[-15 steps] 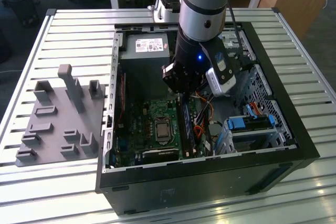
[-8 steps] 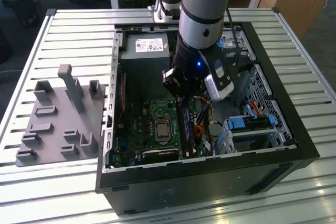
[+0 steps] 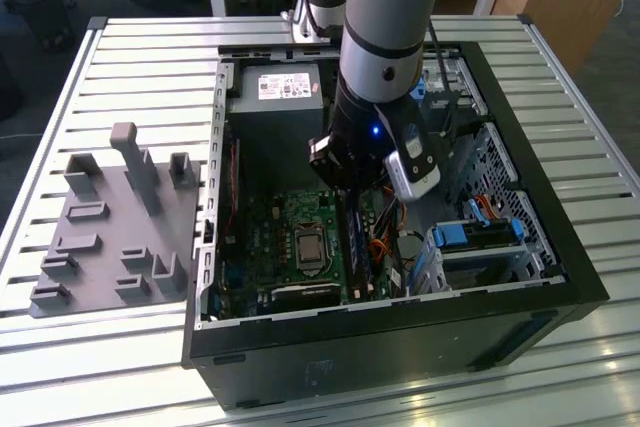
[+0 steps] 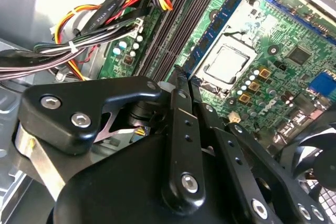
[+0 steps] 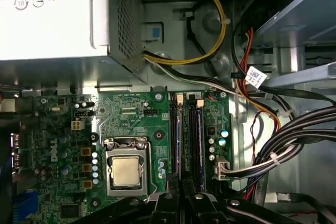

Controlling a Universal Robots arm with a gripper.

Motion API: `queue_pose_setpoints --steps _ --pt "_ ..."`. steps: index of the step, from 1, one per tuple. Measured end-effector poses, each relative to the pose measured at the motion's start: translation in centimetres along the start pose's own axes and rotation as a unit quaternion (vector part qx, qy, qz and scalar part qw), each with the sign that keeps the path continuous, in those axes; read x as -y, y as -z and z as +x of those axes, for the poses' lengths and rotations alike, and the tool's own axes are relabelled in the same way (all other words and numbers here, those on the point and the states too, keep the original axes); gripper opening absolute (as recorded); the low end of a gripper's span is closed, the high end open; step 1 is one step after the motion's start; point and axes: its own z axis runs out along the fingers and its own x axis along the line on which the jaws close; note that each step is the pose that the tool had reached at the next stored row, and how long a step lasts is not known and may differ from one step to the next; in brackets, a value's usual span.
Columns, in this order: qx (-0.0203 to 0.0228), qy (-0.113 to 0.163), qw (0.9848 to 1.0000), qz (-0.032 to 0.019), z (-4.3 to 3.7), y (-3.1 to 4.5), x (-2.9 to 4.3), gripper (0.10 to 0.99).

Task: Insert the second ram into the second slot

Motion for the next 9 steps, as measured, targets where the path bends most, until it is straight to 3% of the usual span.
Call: queue_pose_setpoints --steps 9 --pt "-0.0036 0.006 1.0000 0.0003 -0.11 -1.32 0.03 0.137"
